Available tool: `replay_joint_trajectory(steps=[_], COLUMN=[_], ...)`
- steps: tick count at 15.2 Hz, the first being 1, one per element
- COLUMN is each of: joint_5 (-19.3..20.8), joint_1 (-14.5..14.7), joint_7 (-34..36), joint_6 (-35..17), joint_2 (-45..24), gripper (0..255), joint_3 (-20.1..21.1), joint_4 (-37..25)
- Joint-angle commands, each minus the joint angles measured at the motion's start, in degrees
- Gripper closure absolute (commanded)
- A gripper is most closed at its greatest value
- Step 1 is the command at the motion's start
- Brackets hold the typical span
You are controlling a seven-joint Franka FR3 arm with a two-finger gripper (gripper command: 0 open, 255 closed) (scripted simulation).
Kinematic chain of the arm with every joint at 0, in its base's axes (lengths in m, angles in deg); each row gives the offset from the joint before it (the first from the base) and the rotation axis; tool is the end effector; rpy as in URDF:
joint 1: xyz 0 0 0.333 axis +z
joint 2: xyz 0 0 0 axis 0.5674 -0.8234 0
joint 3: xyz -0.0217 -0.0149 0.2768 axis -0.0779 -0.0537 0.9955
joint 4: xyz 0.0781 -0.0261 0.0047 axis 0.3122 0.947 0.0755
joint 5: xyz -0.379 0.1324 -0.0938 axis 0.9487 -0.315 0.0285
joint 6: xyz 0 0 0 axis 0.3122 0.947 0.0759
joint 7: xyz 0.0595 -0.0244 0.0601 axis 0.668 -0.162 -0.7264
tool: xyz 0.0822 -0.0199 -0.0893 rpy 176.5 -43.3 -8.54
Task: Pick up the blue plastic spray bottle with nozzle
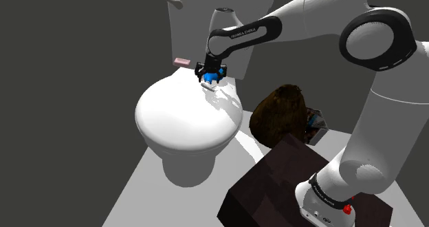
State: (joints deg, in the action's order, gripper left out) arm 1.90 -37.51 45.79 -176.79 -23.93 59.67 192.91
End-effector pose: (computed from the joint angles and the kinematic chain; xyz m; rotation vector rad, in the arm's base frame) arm 0.6481 0.0387 0.3065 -2.9826 0.8350 -0.1344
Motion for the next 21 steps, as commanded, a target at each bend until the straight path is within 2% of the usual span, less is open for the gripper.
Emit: replay_joint_trajectory(steps=[1, 10, 21], joint_5=[0.04, 0.03, -0.48], joint_1=[0.06, 0.02, -0.10], joint_7=[0.08, 0.03, -0.25], joint_6=[-0.19, -0.24, 7.21], joint_2=[-0.17, -0.14, 3.00], gripper=[255, 255, 255], joint_3=[0.01, 0.00, 0.18], joint_4=[-0.01, 0.07, -4.26])
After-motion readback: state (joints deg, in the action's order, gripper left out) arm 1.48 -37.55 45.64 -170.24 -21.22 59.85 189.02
